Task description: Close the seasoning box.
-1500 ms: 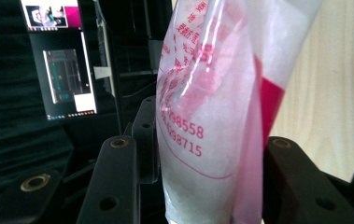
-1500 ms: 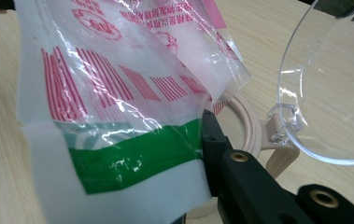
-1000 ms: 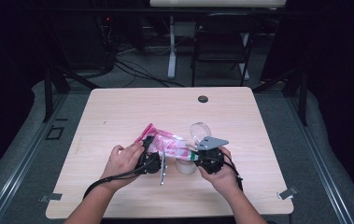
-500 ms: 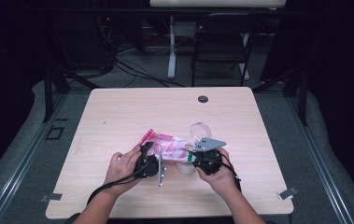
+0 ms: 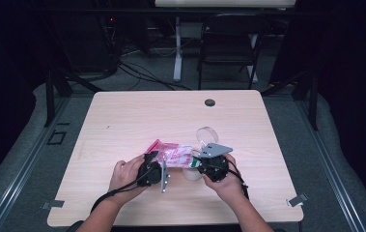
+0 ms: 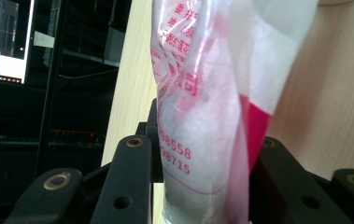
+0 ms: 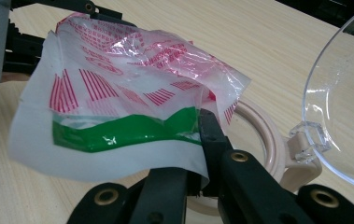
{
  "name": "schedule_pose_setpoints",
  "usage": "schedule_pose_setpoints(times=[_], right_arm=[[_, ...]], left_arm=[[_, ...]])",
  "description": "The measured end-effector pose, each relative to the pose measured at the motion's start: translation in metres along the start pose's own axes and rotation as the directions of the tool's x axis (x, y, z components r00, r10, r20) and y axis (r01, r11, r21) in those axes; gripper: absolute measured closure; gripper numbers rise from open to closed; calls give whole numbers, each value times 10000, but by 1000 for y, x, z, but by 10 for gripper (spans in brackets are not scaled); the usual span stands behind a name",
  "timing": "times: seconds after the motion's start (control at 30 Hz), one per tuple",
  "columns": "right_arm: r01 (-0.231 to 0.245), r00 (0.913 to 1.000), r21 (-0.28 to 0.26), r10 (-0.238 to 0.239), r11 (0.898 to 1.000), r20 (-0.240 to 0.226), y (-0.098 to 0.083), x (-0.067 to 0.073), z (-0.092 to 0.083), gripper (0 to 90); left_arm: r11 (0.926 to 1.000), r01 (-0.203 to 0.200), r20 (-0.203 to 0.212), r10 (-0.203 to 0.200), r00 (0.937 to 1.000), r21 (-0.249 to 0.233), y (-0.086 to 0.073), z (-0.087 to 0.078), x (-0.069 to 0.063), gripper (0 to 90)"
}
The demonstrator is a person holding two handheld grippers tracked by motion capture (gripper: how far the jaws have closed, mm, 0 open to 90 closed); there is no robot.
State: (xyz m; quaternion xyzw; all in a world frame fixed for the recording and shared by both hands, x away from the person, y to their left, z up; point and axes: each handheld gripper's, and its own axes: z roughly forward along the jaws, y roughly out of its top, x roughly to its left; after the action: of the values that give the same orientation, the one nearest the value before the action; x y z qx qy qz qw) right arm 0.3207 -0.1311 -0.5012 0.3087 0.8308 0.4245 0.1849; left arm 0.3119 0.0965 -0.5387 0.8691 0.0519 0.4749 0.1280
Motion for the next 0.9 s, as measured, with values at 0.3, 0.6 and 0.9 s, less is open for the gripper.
schedule_pose_setpoints(times=[0.3,0.6,0.9], right_arm=[[-27,10000,-44,27,10000,-43,1,1,0,900],[-41,10000,-135,39,9999,-85,1,2,0,899],[7,9999,-185,-9,9998,-106,2,4,0,900]], left_arm=[[9993,380,329,-378,9987,-33,-1,4,-2,710],[9941,1075,939,-1058,9899,-130,-3,12,-3,714],[9896,1433,1433,-1404,9797,-97,-4,17,-4,717]])
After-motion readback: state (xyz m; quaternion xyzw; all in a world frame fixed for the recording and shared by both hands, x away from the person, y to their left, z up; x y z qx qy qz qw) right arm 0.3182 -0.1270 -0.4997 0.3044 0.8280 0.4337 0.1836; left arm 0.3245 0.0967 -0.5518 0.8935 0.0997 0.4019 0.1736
